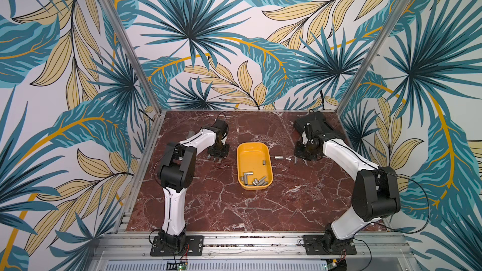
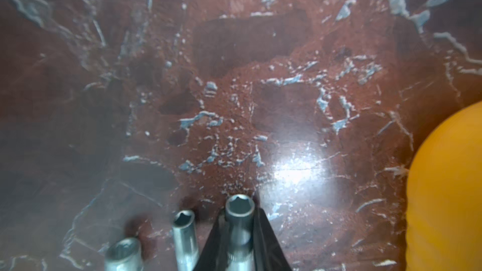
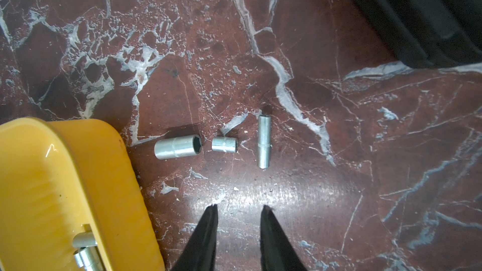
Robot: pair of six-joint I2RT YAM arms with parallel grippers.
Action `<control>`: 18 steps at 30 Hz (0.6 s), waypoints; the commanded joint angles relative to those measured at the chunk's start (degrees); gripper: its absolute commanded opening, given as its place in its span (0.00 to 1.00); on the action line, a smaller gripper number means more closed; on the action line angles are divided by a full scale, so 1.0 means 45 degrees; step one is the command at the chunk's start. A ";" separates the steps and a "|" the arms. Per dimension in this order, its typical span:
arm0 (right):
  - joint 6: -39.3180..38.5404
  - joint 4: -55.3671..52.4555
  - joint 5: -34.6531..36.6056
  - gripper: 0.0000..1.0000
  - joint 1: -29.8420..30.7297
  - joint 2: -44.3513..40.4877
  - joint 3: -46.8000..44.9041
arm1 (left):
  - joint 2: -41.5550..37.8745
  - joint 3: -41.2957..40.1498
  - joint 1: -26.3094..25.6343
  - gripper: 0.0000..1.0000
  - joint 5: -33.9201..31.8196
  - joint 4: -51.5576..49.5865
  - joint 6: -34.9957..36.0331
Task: Take out the socket from the storage box
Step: Place the socket head at the center of the board.
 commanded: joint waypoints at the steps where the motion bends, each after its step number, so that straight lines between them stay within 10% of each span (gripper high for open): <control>1: 0.0153 -0.0022 -0.0076 0.30 -0.0042 -0.0319 -0.0234 | 0.0154 -0.0329 0.0069 0.21 -0.0051 0.0096 0.0141; 18: 0.0060 -0.0167 -0.0135 0.30 -0.0042 -0.0371 0.0000 | -0.0402 -0.0226 0.0060 0.33 -0.0013 0.0013 0.0086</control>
